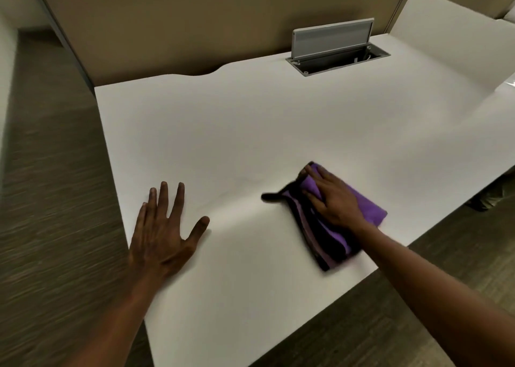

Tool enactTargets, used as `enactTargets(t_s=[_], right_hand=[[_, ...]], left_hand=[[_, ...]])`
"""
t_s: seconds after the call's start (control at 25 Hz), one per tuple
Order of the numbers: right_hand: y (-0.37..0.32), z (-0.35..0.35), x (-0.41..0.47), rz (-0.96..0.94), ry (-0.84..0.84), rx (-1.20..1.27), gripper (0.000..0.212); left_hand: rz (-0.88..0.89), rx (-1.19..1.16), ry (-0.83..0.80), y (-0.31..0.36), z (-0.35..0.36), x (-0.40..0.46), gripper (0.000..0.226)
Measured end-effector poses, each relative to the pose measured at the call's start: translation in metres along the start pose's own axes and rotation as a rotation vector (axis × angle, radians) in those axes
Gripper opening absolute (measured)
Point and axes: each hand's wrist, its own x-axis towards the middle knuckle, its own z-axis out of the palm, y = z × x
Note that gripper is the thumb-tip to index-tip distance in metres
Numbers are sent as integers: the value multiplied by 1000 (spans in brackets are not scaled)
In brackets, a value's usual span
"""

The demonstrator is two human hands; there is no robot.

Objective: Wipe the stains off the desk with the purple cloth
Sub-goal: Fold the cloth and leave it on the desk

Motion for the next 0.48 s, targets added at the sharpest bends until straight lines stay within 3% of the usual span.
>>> enactTargets(t_s=[0.12, 0.2, 0.4, 0.48], right_hand=[[-3, -8, 48, 75, 4, -29, 62], [-6, -8, 36, 61, -1, -2, 63], [-23, 10, -78, -225, -91, 60, 63], [-18, 9, -80, -281, -158, 85, 63]], left_hand=[[3, -30, 12, 0, -3, 4, 86], [9, -34, 16, 3, -1, 6, 86], [-2, -43, 39, 3, -3, 5, 87], [-10, -24, 47, -2, -3, 0, 87]])
